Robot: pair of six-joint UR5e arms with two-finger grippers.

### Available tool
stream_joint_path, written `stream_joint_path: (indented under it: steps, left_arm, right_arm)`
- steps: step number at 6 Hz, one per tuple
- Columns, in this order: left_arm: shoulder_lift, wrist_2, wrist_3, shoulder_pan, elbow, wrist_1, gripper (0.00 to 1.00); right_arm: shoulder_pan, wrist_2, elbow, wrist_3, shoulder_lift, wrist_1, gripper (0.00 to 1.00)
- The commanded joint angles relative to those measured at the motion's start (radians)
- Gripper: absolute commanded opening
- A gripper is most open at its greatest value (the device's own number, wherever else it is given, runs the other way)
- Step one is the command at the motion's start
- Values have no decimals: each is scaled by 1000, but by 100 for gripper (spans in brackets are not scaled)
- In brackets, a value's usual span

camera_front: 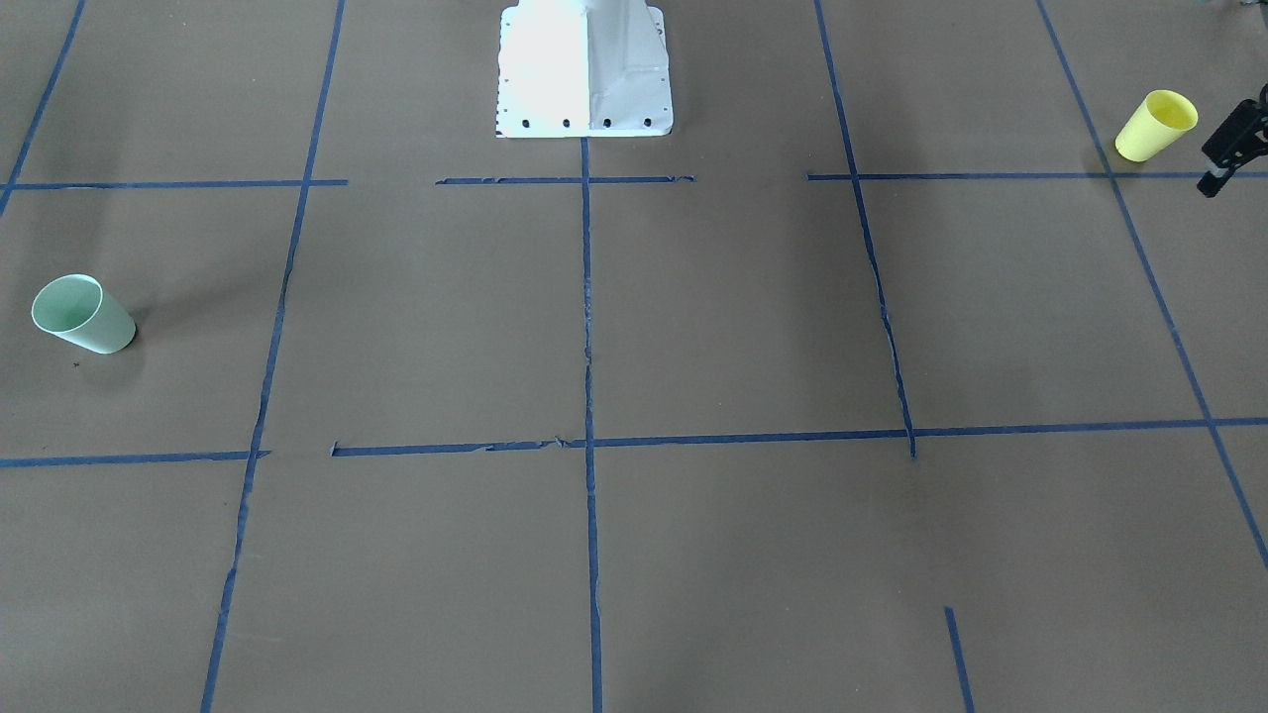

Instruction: Transfer and stack yellow cup on green cup

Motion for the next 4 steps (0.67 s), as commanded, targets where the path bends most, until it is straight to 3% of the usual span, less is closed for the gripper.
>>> stream_joint_path:
  steps: [1, 2, 4]
  left_arm:
    - [43, 424, -443, 324, -21, -44, 100]
    - [70, 654, -701, 493, -21, -26, 100]
    - [69, 948, -1193, 728, -21, 281, 100]
  right_arm:
    - [0, 1, 1, 0, 0, 0, 100]
    - [0, 1, 2, 0, 0, 0, 100]
    - [0, 0, 2, -3, 0, 0, 100]
